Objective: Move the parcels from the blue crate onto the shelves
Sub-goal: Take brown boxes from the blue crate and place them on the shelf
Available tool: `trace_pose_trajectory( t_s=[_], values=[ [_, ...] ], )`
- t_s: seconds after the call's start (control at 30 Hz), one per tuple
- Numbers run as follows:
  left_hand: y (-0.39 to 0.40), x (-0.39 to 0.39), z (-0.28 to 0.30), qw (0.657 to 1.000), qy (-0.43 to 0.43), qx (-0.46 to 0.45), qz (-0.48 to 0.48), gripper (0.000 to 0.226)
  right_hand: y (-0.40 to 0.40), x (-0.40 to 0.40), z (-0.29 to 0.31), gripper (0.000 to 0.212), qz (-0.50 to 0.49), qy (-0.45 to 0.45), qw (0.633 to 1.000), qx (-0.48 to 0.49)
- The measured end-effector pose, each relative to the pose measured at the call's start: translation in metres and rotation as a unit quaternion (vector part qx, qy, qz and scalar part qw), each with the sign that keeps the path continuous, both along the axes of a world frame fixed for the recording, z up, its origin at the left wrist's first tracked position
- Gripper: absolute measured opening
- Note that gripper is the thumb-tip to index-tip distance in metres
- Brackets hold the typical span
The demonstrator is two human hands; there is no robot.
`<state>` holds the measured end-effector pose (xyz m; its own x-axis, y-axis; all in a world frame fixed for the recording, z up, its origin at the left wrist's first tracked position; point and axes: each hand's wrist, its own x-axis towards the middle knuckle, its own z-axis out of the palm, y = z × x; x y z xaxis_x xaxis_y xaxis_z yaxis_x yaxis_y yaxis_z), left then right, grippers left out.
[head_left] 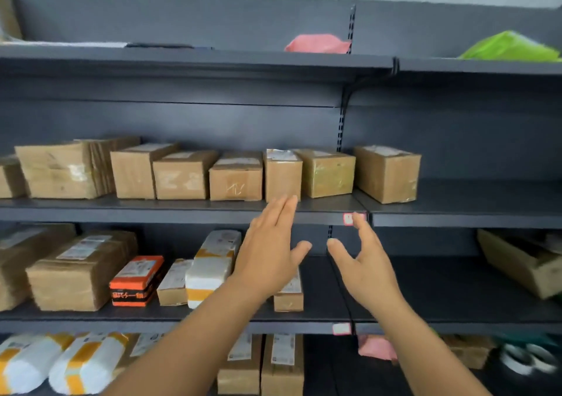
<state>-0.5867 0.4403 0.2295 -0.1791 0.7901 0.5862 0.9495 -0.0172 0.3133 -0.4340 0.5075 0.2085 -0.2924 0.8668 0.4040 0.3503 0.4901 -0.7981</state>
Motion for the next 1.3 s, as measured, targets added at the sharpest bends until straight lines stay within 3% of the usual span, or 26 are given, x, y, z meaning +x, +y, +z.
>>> trace_pose_trajectory(
  t_s=[0.23, 0.37, 0.67, 0.77, 0.9, 1.13, 1.3],
  values=[
    [0.087, 0.010, 0.044, 0.998, 0.046, -0.030, -0.008, 0.079, 0.102, 0.031, 0.047, 0.081, -0.071, 0.025, 0.997, -0.018],
    [0.149, 0.006, 0.060, 0.994, 0.082, -0.073, 0.016, 0.081, 0.177, 0.042, 0.063, 0.096, -0.119, 0.015, 0.992, -0.040],
    [0.253, -0.010, 0.075, 0.972, 0.172, -0.142, 0.068, 0.079, 0.290, 0.037, 0.075, 0.121, -0.112, 0.030, 0.988, -0.102],
    [0.268, -0.016, 0.082, 0.959, 0.211, -0.167, 0.091, 0.075, 0.305, 0.027, 0.073, 0.109, -0.068, 0.038, 0.988, -0.130],
    [0.281, -0.030, 0.087, 0.940, 0.253, -0.196, 0.116, 0.064, 0.315, 0.014, 0.075, 0.070, -0.027, 0.080, 0.985, -0.150],
    [0.272, -0.040, 0.097, 0.937, 0.269, -0.182, 0.125, 0.061, 0.319, -0.004, 0.089, 0.072, -0.020, 0.083, 0.981, -0.176],
    [0.251, -0.063, 0.096, 0.954, 0.227, -0.173, 0.092, 0.063, 0.308, -0.011, 0.088, 0.069, -0.001, 0.064, 0.983, -0.174]
  ],
)
